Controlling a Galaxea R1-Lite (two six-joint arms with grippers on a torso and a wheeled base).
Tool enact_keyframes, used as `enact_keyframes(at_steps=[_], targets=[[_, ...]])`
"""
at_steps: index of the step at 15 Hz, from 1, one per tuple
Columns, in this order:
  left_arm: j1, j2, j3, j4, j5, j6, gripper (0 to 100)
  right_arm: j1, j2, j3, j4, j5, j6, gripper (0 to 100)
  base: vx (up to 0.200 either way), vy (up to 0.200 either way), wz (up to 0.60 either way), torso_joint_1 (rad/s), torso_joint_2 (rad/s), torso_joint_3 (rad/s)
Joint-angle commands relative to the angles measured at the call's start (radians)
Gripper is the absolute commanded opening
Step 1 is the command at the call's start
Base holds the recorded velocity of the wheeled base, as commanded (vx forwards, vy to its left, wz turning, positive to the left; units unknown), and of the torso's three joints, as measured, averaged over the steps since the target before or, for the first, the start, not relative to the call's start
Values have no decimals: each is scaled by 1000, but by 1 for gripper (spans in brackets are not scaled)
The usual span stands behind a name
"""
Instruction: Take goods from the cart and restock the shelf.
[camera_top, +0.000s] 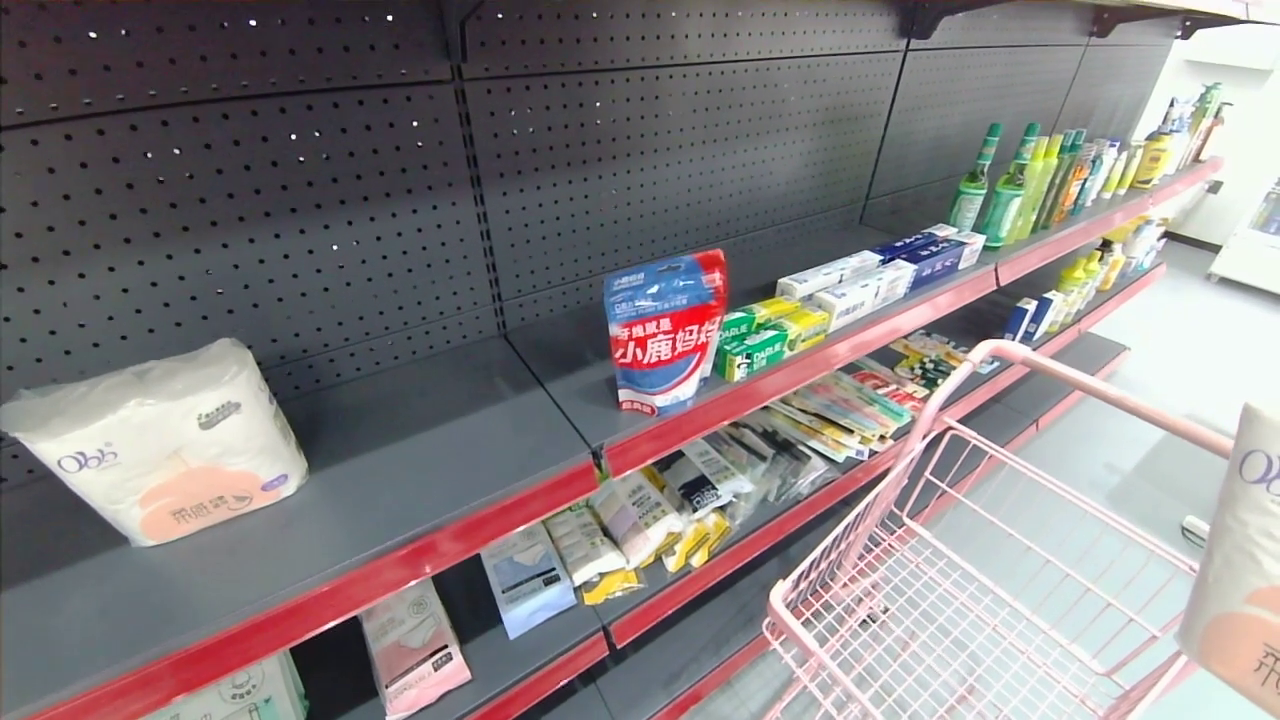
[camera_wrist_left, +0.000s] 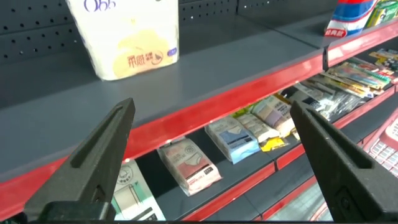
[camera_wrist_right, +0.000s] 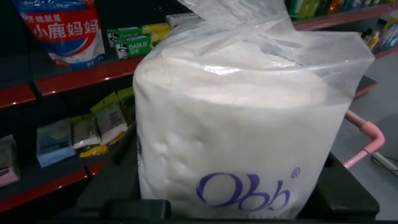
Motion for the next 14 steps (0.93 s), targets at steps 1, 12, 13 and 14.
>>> enact_keyframes(at_steps=[1,12,13,14], targets=[[0,0,0,0,0,0,100,0,10,-1,-1,1,-1,0,0,0,0,168,-354,-188],[0,0,0,0,0,0,100,0,25,-1,4,-1,-3,0,0,0,0,136,-283,-155],[0,0,0,0,0,0,100,-1,25,2,7,-2,-8,0,0,0,0,32,-80,-12],[0,0,0,0,0,0,100,-6,30,10,5,-6,-17,0,0,0,0,0,0,0]])
